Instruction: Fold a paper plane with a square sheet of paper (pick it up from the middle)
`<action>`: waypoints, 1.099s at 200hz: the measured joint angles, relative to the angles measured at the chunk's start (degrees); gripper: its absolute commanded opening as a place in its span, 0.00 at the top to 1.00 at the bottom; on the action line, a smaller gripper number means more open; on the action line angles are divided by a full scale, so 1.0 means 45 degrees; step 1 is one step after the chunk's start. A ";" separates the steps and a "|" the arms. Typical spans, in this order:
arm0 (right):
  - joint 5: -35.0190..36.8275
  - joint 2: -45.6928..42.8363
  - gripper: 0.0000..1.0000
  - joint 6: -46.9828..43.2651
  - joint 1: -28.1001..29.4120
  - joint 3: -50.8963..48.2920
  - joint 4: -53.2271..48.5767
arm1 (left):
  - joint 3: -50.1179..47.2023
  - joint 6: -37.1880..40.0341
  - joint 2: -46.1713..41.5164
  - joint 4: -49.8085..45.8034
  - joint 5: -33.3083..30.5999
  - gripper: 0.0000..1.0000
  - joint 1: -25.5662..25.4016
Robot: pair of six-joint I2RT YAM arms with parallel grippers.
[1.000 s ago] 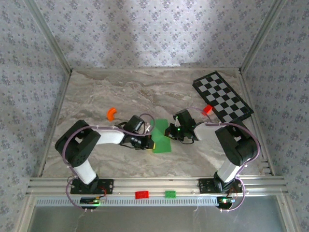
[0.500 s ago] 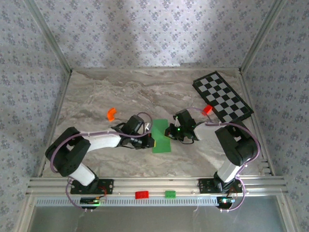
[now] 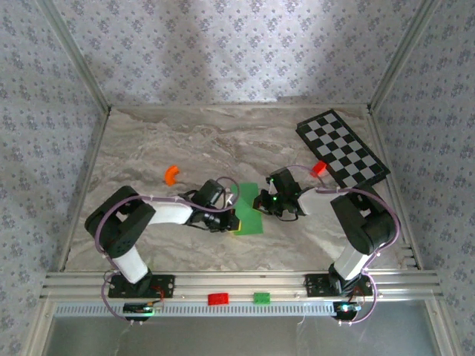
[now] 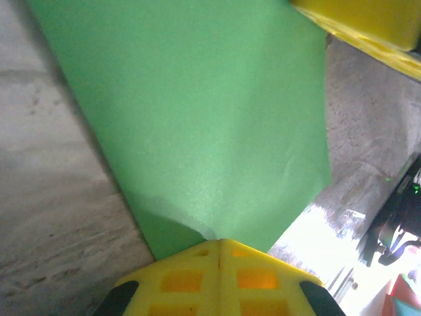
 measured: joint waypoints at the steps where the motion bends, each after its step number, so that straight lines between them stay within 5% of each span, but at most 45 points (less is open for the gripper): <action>1: 0.0000 0.0000 1.00 0.0005 0.0000 0.0000 0.0000 | 0.0000 0.0019 -0.0005 -0.0010 0.0000 0.97 -0.0005; 99: 0.0301 -0.0204 1.00 -0.0005 -0.0005 -0.0029 -0.0238 | -0.0432 0.1836 -0.1564 -0.2613 -0.1195 0.97 -0.1345; 134: 0.0291 -0.0199 1.00 -0.0369 0.0000 0.0073 -0.0359 | -0.1268 0.1583 -0.3585 -0.3604 -0.1812 0.98 -0.1447; 188: 0.0544 0.0228 1.00 -0.1870 0.0408 0.1481 -0.2064 | -0.1389 0.0335 -0.5304 -0.3147 -0.2195 0.95 0.1049; 220: 0.1889 -0.1914 0.89 -0.2569 0.0554 0.1350 -0.3167 | -0.0913 -0.0165 -0.4668 -0.2764 -0.2035 0.91 0.1647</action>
